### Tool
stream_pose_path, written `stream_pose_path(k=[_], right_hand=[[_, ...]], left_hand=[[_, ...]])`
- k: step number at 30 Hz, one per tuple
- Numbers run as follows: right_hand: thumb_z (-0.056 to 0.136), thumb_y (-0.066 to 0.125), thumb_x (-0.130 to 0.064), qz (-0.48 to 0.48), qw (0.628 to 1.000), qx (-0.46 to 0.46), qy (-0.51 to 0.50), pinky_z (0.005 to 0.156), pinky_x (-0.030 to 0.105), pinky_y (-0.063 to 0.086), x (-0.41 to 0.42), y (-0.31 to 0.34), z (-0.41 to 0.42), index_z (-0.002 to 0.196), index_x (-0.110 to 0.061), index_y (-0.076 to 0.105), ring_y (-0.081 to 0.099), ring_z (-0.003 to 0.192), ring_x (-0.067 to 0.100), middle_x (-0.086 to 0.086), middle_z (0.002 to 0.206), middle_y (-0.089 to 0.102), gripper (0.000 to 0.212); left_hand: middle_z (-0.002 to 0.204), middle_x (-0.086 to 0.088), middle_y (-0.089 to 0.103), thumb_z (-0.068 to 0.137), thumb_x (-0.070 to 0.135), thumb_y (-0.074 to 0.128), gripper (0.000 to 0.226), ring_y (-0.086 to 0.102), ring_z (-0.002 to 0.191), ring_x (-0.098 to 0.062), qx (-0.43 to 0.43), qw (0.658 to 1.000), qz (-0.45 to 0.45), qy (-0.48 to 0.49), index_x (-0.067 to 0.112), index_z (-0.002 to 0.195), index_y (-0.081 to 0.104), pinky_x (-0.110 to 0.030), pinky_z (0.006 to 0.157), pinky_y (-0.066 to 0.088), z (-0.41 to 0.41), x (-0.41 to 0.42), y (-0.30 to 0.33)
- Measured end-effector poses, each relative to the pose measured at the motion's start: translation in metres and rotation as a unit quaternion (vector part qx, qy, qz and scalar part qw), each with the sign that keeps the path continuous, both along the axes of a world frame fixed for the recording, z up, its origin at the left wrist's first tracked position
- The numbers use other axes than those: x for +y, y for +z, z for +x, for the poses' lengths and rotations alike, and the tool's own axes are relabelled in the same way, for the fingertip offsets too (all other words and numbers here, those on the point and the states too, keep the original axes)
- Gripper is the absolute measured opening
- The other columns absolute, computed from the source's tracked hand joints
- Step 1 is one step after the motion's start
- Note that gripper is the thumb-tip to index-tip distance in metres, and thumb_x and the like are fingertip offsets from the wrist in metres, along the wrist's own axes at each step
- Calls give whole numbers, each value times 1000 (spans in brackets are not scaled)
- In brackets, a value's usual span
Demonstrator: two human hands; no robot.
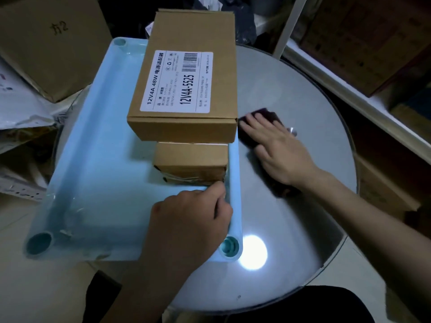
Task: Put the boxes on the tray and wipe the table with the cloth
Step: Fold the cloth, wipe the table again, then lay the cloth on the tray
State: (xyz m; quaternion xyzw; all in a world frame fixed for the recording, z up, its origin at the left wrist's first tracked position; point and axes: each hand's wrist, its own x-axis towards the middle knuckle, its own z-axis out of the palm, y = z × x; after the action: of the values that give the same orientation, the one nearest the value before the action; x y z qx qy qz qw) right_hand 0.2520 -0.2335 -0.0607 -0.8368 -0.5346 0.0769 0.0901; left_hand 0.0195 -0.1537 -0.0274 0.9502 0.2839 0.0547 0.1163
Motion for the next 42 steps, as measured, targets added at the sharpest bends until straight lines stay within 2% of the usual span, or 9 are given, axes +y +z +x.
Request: stream_pose_path(k=[7,11,14,17,22,26,32,37,42], right_hand=[[95,28,-23,3,975,-56,-217,117,51,21,37,-3,84,146,-11,35,27,143,30,13,156,32,53],[93,32,-23,9,994,-49,-102,113,48,28,65,-7,38,143,-15,39,33,140,26,8,153,38,51],[90,26,-23,-21,1000,-2,3,120,34,6,17,-1,12,155,-22,26,12,150,14,-6,162,18,65],[89,27,-23,-2,997,-9,-74,120,34,6,-28,5,47,154,-18,29,15,151,21,4,162,20,65],[90,24,-26,-2,975,-62,-215,111,55,30,13,2,89,136,-5,39,36,134,36,19,148,38,53],[92,29,-20,-4,986,-49,-162,118,48,18,32,-6,50,151,-12,31,24,147,28,10,160,27,59],[92,27,-27,-35,999,-9,-35,122,33,5,-76,5,-11,155,-21,21,8,151,13,-7,161,12,64],[96,33,-20,-10,988,-21,-154,121,42,11,-79,7,45,153,-13,29,16,150,24,9,162,23,58],[91,29,-24,-12,965,-69,-253,108,55,31,-7,4,70,129,-4,42,35,134,35,19,146,40,45]], left_hand=[[43,-3,40,80,32,49,19,31,43,-27,0,1000,1,23,17,69,47,-26,47,16,2,-1,-3],[43,-1,36,80,31,49,19,27,44,-26,-10,1000,9,18,17,67,49,-24,47,18,2,-1,-2],[44,-1,33,80,32,48,18,27,44,-27,-16,1000,-1,16,18,68,47,-25,47,19,1,0,-3],[43,-1,35,79,31,50,18,27,43,-26,-5,1000,-14,12,18,68,48,-24,46,15,2,0,-1],[43,-1,35,76,31,51,20,25,45,-29,-2,1000,-19,20,18,66,40,-22,49,3,4,1,2],[45,-1,40,78,33,49,18,29,47,-29,-10,999,-11,31,18,69,46,-23,49,3,4,0,1],[47,3,28,78,34,50,17,26,47,-27,7,999,-23,21,19,69,49,-23,49,3,4,0,4],[46,3,33,79,34,48,18,29,46,-26,-2,1000,-16,1,19,69,47,-23,49,3,5,1,1],[57,-1,45,89,36,43,19,39,59,-29,-20,999,-24,16,19,83,49,-30,49,17,4,-1,3]])
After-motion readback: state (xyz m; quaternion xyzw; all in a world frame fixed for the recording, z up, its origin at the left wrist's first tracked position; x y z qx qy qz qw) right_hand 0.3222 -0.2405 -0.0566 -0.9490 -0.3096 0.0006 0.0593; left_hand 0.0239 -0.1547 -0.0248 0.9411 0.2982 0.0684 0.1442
